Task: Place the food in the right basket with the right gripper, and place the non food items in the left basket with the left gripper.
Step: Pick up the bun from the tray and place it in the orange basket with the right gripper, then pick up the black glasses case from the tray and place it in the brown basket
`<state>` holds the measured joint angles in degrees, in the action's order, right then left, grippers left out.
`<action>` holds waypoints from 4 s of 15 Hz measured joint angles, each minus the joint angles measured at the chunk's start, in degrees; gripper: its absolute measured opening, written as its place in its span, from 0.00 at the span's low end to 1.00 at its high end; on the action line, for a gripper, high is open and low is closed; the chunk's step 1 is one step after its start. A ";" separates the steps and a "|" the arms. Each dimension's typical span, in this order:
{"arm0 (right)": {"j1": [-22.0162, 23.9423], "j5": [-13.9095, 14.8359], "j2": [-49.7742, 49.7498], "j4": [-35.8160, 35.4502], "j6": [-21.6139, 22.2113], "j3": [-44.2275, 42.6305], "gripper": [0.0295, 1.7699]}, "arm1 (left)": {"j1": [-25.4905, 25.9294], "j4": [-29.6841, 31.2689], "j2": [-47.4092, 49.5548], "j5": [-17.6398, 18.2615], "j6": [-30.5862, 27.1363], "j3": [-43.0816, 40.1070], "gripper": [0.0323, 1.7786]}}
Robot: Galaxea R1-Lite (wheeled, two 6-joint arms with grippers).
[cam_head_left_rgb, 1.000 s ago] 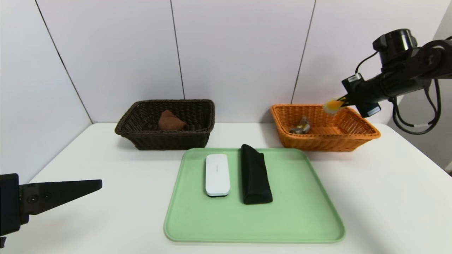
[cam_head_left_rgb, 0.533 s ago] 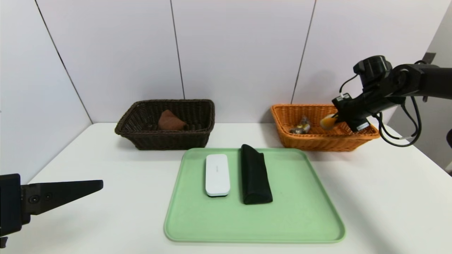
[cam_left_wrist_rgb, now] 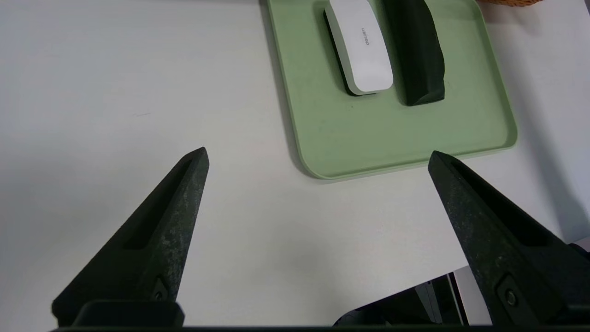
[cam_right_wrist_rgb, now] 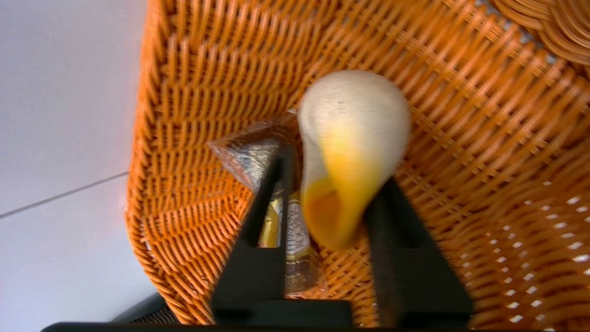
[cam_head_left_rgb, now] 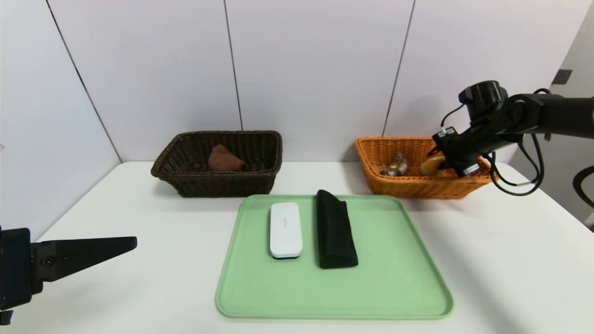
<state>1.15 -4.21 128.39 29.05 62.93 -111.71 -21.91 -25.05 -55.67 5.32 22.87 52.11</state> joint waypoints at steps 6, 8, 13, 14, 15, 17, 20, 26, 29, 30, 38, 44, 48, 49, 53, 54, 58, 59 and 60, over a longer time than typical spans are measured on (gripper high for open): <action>-0.73 -0.06 -1.71 0.27 -2.40 0.04 0.67 | 0.02 0.28 -0.74 0.00 -0.09 0.22 0.95; -1.48 0.00 -3.61 0.52 -6.25 0.04 0.74 | -0.02 0.44 -1.07 0.02 -0.18 0.63 0.95; -3.64 3.00 -8.90 -0.41 -9.74 -0.02 0.84 | -0.13 1.73 -2.79 0.33 -0.33 2.24 0.95; -3.93 5.17 -9.12 1.23 -11.67 -0.02 0.86 | -0.13 1.73 -3.01 0.39 -0.35 2.32 0.95; -4.25 7.58 -9.13 2.91 -14.12 0.09 0.87 | -0.13 1.73 -3.17 0.44 -0.35 2.35 0.95; -4.61 9.58 -9.18 3.67 -17.51 0.30 0.89 | -0.15 1.73 -3.36 0.46 -0.33 2.43 0.95; -6.11 9.90 -10.29 3.69 -19.91 0.35 0.92 | -0.15 1.73 -3.83 0.69 -0.30 3.72 0.95; -9.68 14.70 -16.59 9.37 -27.05 0.94 0.94 | -0.35 -3.25 -9.48 1.10 0.96 11.97 0.95; -13.15 14.43 -22.99 12.73 -27.32 5.38 0.95 | -1.02 -12.35 -15.35 0.94 3.28 22.33 0.95; -15.03 14.43 -26.00 13.07 -27.60 8.68 0.95 | -1.71 -15.21 -17.70 0.85 3.89 26.64 0.95; -22.00 18.31 -54.83 7.74 -43.72 34.60 0.96 | -20.78 -24.23 -37.96 -9.83 6.47 48.08 0.95; -19.97 11.56 -72.58 -6.90 -55.13 52.98 0.96 | -29.16 -22.88 -49.90 -19.24 8.80 55.76 0.95; -19.01 11.58 -74.79 -12.59 -54.94 58.82 0.96 | -32.41 -21.36 -58.97 -23.59 8.98 60.93 0.95; -18.66 11.48 -75.03 -12.68 -54.92 59.45 0.96 | -32.85 -19.60 -60.87 -23.78 9.16 61.26 0.95; -18.24 11.28 -75.58 -13.24 -54.72 62.35 0.96 | -33.90 -11.93 -66.05 -23.99 10.29 61.61 0.95; -18.20 11.28 -75.72 -14.28 -54.64 63.21 0.96 | -33.99 -11.96 -66.95 -24.38 10.23 61.61 0.95; -18.20 11.14 -77.09 -17.15 -54.75 67.91 0.96 | -34.01 -10.20 -69.94 -27.72 10.18 61.70 0.95; -18.20 11.18 -77.51 -17.23 -54.72 68.86 0.96 | -33.93 -10.09 -70.45 -27.86 10.20 61.70 0.95; -18.20 11.18 -77.76 -17.23 -54.75 69.38 0.96 | -33.85 -10.09 -70.88 -27.86 10.17 61.70 0.95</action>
<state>-17.05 6.97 50.63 11.82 8.18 -42.34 -55.76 -35.15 -126.55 -22.54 33.04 113.81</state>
